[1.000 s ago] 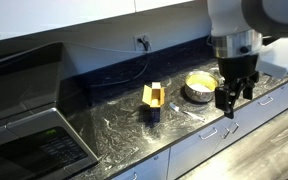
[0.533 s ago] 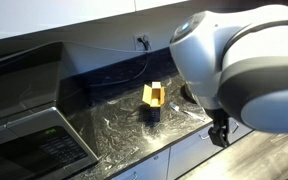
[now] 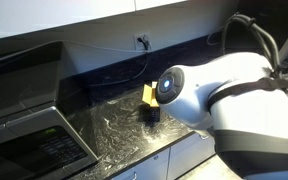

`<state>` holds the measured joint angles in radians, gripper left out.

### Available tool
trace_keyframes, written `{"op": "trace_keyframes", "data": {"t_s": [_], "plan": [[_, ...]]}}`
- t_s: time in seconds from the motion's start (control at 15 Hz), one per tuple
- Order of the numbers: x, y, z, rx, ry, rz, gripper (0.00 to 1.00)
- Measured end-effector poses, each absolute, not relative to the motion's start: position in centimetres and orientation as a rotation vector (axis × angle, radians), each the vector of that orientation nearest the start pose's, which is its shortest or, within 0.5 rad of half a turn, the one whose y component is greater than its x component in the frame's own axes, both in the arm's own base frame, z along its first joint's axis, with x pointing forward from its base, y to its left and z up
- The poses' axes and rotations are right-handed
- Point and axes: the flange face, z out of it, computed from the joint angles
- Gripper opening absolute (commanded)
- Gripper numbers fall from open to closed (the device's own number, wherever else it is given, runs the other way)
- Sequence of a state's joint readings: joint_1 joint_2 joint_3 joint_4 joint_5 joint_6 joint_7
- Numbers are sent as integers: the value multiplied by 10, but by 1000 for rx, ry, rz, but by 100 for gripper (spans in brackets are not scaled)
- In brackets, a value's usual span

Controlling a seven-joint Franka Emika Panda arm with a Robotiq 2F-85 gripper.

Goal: Pour the contents in the box into the pot

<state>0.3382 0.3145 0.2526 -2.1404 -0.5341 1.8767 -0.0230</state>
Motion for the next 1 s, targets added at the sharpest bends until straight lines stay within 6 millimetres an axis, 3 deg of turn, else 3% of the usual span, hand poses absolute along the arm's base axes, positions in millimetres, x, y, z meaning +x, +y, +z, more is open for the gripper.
{"op": "trace_keyframes", "data": {"t_s": [0.4,0.6,1.0], "plan": [[442,251,229,2280,1172,-573,100],[445,254,224,2117,1255,-513,100],[451,291,205,1771,1501,-408,100]]}}
